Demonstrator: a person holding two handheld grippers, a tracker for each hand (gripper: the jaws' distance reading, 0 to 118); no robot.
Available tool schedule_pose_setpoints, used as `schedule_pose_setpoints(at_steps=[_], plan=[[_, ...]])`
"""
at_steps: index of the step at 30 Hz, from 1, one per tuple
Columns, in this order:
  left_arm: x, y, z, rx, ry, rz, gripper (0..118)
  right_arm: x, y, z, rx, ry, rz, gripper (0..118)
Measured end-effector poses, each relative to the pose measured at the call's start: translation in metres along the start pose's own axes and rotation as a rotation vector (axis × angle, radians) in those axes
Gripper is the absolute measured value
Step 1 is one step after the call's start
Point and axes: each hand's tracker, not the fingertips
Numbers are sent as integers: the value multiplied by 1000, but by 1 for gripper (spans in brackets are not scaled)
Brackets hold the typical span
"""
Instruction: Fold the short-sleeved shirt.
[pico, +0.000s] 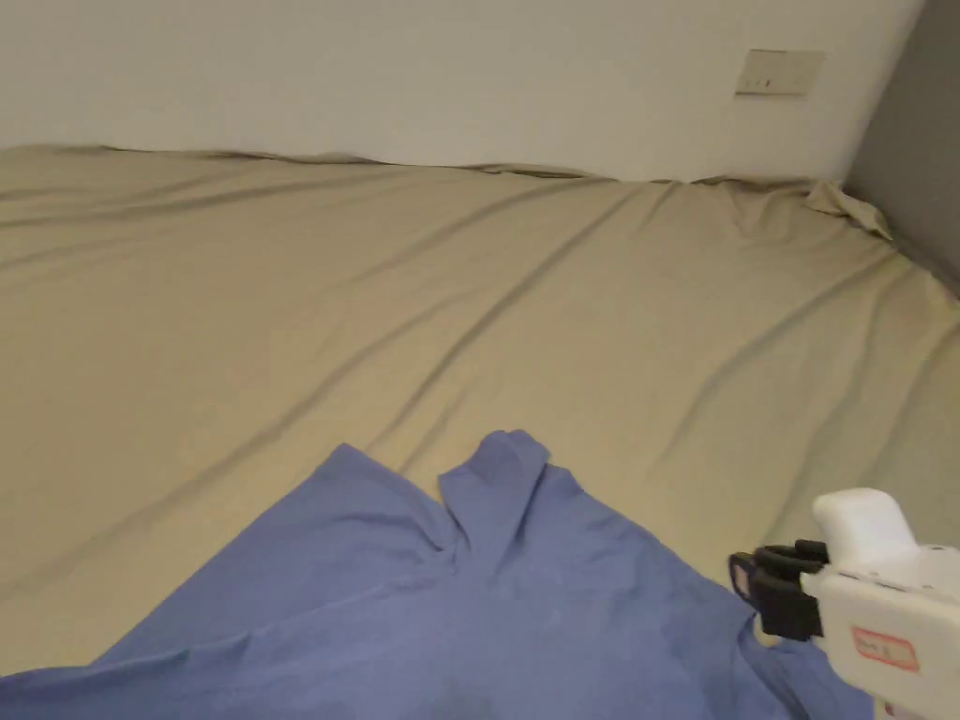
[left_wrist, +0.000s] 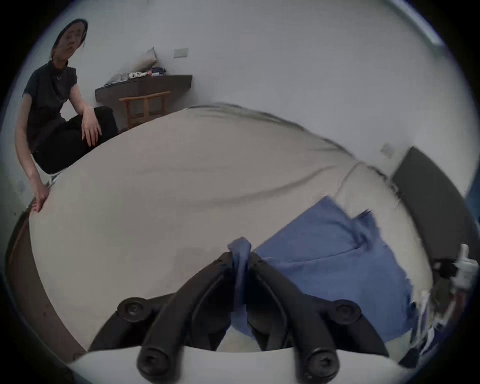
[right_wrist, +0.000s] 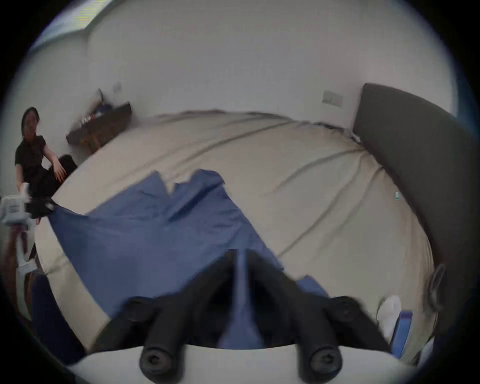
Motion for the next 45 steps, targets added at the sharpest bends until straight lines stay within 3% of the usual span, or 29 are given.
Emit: schedule_pose_setpoints(at_steps=[2, 3, 11, 13, 15, 16, 17, 18, 19, 20, 21, 24, 26, 27, 29, 30, 32, 35, 38, 45], plan=[[20, 4, 15, -19, -25, -5, 8, 18, 19, -52, -164, 51, 0, 112], [25, 6, 19, -10, -21, -29, 8, 24, 32, -59, -118, 9, 1, 118], [35, 15, 19, -32, -25, -17, 8, -15, 40, -179, -319, -84, 184, 116], [36, 16, 17, -34, -22, -16, 8, -24, 35, -192, -303, -153, 290, 105], [38, 16, 14, -43, -19, -5, 8, -34, 38, -186, -305, -135, 277, 95], [39, 16, 14, -47, -16, -2, 8, -35, 41, -179, -316, -129, 264, 62], [37, 16, 13, -49, -15, 1, 8, -38, 39, -171, -318, -42, 215, 18], [39, 16, 13, -49, -23, 10, 8, -45, 35, -165, -296, -21, 209, 4], [41, 15, 13, -48, -22, 12, 8, -53, 29, -158, -269, -92, 268, 4], [43, 15, 13, -47, -23, 15, 8, -58, 24, -152, -282, -92, 332, 4], [44, 16, 14, -49, -33, 23, 8, -58, 21, -141, -256, -25, 333, 4], [47, 20, 20, -41, -85, 86, 8, -43, 31, -80, -28, 58, 101, 4], [23, 30, 21, -18, -108, 114, 8, -30, 43, -29, 104, 103, 7, 4], [23, 37, 24, -3, -125, 126, 8, -33, 50, -4, 125, 60, 70, 4], [30, 49, 31, 16, -139, 125, 8, -41, 63, 44, 177, -148, 262, 4], [34, 57, 34, 29, -136, 117, 8, -40, 69, 72, 248, -159, 297, 4], [41, 77, 40, 68, -149, 113, 8, -36, 84, 124, 370, -137, 267, 4], [61, 121, 53, 141, -231, 131, 8, -34, 113, 193, 506, -277, 283, 4], [87, 183, 71, 240, -273, 98, 8, -24, 151, 244, 606, -351, 252, 4], [131, 337, 96, 372, -312, 81, 8, -5, 258, 308, 705, -565, 188, 4]])
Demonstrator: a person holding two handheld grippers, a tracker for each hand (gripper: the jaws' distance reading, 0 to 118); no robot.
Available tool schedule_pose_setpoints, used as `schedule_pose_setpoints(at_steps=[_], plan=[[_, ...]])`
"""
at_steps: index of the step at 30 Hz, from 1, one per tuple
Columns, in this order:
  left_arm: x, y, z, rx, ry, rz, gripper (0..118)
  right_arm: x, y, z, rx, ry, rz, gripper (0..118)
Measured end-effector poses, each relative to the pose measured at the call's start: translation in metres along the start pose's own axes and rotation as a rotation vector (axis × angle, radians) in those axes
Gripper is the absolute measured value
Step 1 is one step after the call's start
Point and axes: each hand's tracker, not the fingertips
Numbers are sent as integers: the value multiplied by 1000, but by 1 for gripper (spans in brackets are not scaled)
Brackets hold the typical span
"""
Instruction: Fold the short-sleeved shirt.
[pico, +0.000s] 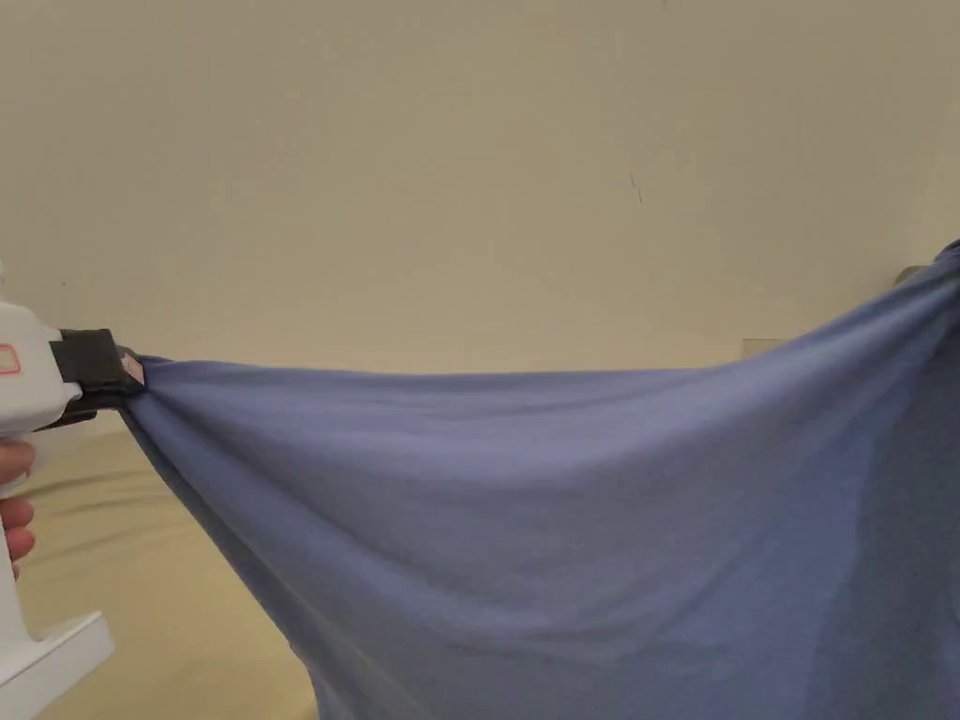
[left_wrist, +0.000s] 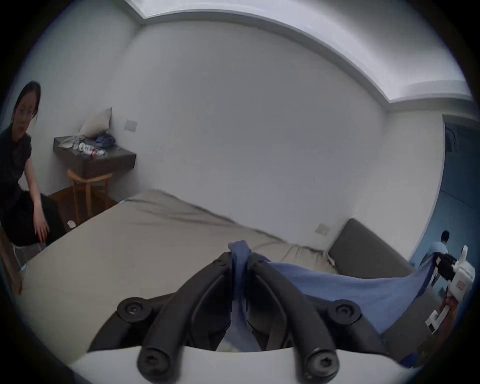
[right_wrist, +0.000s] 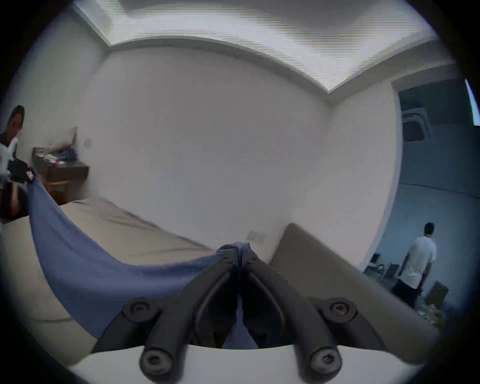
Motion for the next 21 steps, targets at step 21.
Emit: schedule_pose_setpoints(at_steps=[21], plan=[[24, 131, -144, -14, 175, -105, 8, -19, 76, -215, -346, 26, -139, 4]])
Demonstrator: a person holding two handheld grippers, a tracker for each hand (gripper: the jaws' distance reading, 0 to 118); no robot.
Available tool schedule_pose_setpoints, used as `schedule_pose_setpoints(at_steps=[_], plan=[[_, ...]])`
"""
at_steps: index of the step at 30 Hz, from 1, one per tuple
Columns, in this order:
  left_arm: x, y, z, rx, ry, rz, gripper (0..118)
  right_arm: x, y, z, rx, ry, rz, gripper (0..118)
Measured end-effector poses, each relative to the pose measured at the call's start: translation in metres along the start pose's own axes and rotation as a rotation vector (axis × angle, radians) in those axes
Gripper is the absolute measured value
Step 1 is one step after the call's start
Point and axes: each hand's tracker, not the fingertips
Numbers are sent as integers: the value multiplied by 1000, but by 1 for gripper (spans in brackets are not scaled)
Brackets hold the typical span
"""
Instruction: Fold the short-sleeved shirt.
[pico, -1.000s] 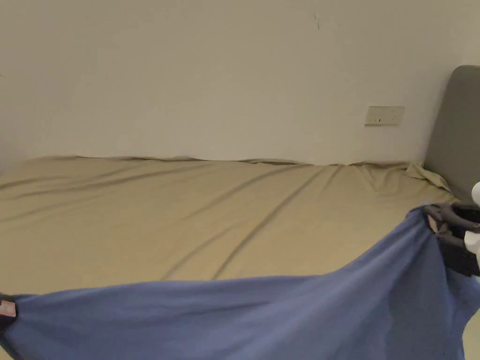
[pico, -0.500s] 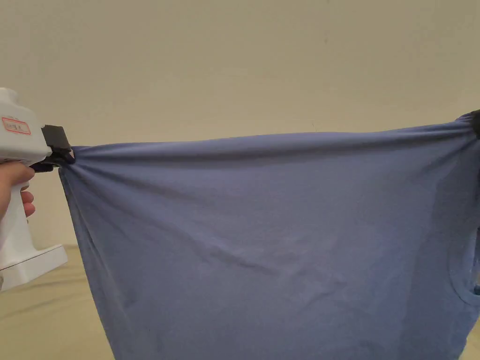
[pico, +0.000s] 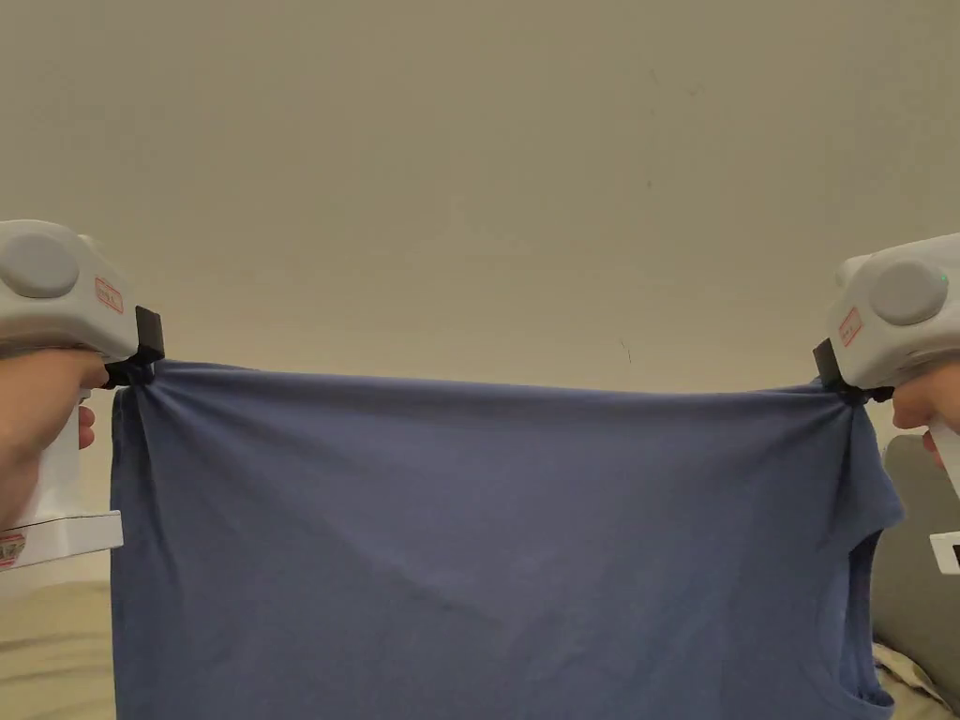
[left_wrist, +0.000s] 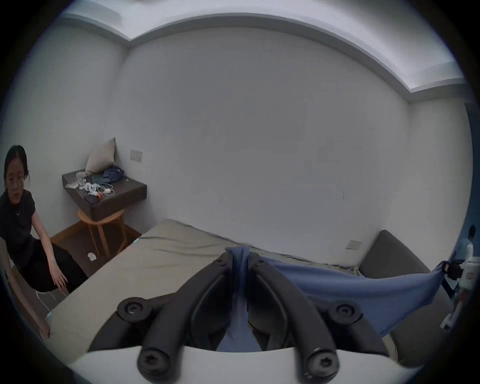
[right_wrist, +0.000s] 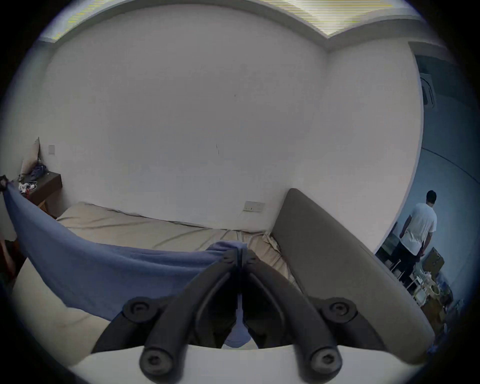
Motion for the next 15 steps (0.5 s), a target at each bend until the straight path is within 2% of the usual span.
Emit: schedule_pose_setpoints(at_steps=[4, 7, 10, 13, 15], plan=[[1, -18, -38, -24, 12, -1, 8, -16, -8, -38, -41, -8, -28, 4], [3, -58, -75, -91, 40, -68, 8, -36, -38, -78, -102, 4, -28, 4], [-6, -113, -114, -190, 43, -46, 8, -62, -92, -120, -159, 29, 52, 4], [-15, -177, -147, -288, 50, -56, 8, -87, -161, -154, -250, 73, 66, 4], [-21, -230, -165, -345, 60, -101, 8, -105, -218, -172, -327, 61, 84, 4]])
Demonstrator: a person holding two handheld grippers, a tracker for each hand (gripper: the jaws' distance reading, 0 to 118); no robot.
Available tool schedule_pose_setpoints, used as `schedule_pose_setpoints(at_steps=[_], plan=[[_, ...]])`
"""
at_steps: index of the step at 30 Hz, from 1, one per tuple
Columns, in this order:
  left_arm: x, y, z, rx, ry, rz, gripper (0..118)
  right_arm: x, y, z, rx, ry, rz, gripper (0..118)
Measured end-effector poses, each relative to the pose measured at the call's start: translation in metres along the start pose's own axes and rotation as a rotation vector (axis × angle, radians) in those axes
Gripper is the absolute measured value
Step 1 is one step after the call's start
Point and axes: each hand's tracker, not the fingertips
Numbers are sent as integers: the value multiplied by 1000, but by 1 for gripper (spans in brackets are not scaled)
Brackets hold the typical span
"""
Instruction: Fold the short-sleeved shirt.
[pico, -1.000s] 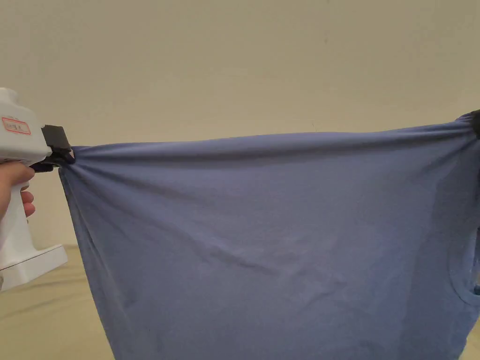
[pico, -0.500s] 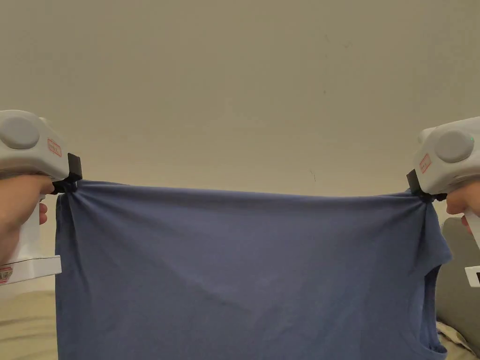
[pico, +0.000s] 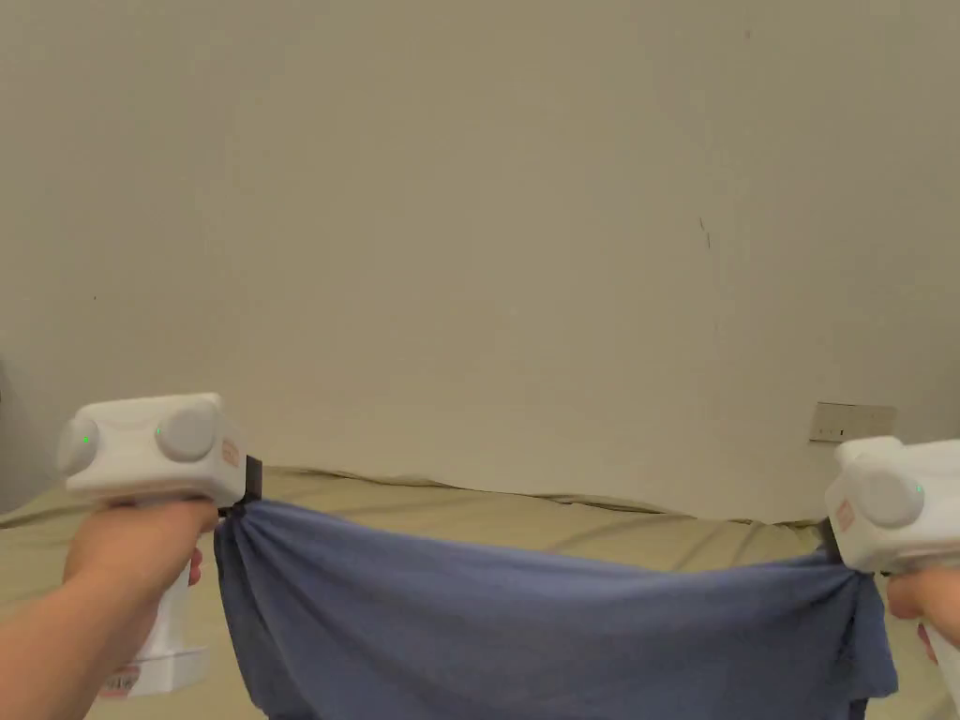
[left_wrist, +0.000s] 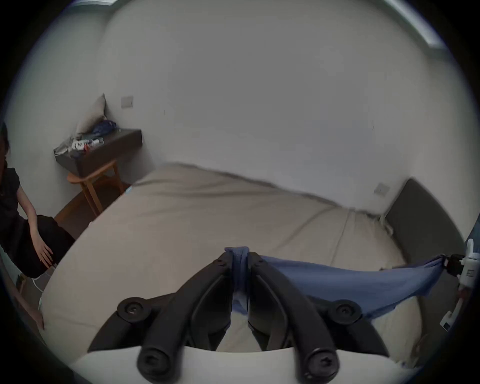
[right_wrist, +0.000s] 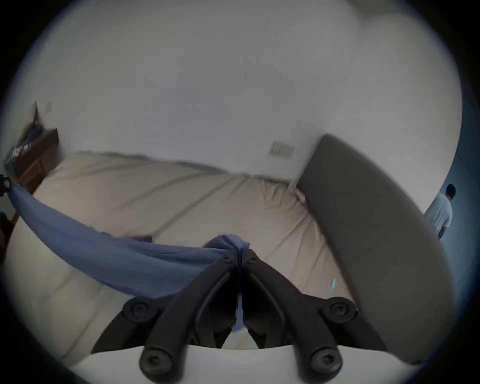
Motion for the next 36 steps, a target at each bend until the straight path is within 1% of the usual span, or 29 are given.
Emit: schedule_pose_setpoints(at_steps=[1, 3, 5, 7, 8, 10, 12, 13, 14, 16, 17, 19, 21, 22, 25, 27, 29, 31, 34, 36], plan=[[-1, -20, -14, -32, 0, 2, 8, -8, -22, -13, -26, 21, 18, 4], [-6, -63, -39, -131, 2, 18, 8, -20, -66, -41, -66, 55, 12, 4], [-23, -94, -64, -181, -14, 63, 8, -26, -105, -56, -124, 107, -32, 4], [-36, -127, -67, -224, -25, 96, 8, -30, -141, -64, -183, 107, -30, 4], [-44, -142, -65, -240, -22, 98, 8, -29, -158, -65, -182, 104, -29, 4], [-59, -170, -56, -252, -38, 110, 8, -22, -189, -60, -185, 135, -59, 4], [-75, -197, -35, -257, -74, 126, 8, -14, -221, -43, -177, 167, -134, 4], [-81, -206, -25, -295, -113, 110, 8, -9, -233, -32, -165, 170, -187, 4], [-87, -217, -9, -284, -125, 88, 8, -5, -246, -18, -145, 150, -223, 4], [-92, -236, 28, -278, -141, -5, 8, 3, -266, 11, -119, 159, -221, 4], [-96, -244, 45, -267, -147, -15, 8, 8, -273, 24, -98, 170, -207, 4], [-109, -256, 76, -260, -184, 27, 8, 18, -287, 53, -63, 171, -205, 4], [-120, -269, 111, -247, -208, 84, 8, 33, -301, 78, -69, 226, -207, 4], [-125, -274, 123, -247, -214, 94, 8, 38, -310, 89, -65, 236, -215, 4], [-139, -298, 162, -261, -231, 106, 8, 48, -341, 123, -96, 259, -170, 4], [-146, -318, 184, -285, -221, 106, 8, 51, -367, 145, -132, 297, -131, 4], [-151, -340, 203, -297, -201, 97, 8, 50, -391, 160, -163, 293, -99, 4], [-156, -359, 221, -310, -190, 100, 8, 47, -413, 171, -187, 281, -26, 4], [-161, -385, 248, -322, -177, 127, 8, 39, -442, 185, -236, 231, 70, 4], [-165, -400, 260, -335, -177, 145, 8, 32, -459, 192, -262, 205, 167, 4]])
